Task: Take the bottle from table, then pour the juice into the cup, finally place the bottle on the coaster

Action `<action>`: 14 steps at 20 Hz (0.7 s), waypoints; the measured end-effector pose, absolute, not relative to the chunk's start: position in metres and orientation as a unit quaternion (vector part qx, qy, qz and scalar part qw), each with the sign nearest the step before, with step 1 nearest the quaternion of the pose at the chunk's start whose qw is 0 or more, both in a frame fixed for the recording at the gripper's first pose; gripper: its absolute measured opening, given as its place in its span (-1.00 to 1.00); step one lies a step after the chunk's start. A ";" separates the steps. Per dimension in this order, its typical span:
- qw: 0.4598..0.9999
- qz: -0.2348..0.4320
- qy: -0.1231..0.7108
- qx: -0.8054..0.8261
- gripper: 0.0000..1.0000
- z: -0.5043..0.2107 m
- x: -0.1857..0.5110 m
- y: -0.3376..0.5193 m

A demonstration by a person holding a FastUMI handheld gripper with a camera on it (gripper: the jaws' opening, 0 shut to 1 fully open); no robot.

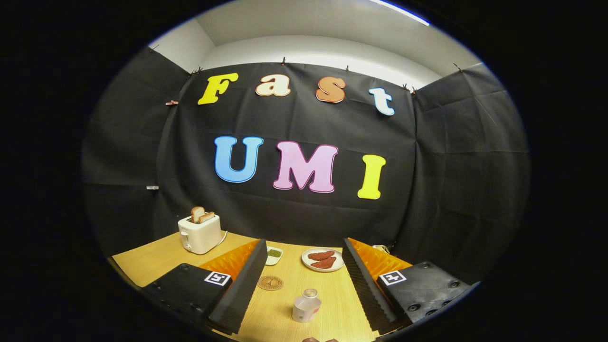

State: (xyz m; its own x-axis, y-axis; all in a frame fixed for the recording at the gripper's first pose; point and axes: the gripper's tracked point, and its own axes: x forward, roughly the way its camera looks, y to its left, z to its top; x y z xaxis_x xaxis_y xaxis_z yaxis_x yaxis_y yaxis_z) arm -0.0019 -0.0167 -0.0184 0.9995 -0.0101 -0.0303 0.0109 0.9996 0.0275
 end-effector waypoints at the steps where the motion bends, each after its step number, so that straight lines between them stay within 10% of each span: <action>1: 1.000 -0.004 0.018 0.016 0.94 -0.022 -0.001 -0.018; 14: 0.998 0.028 0.043 0.043 0.95 -0.087 0.022 -0.023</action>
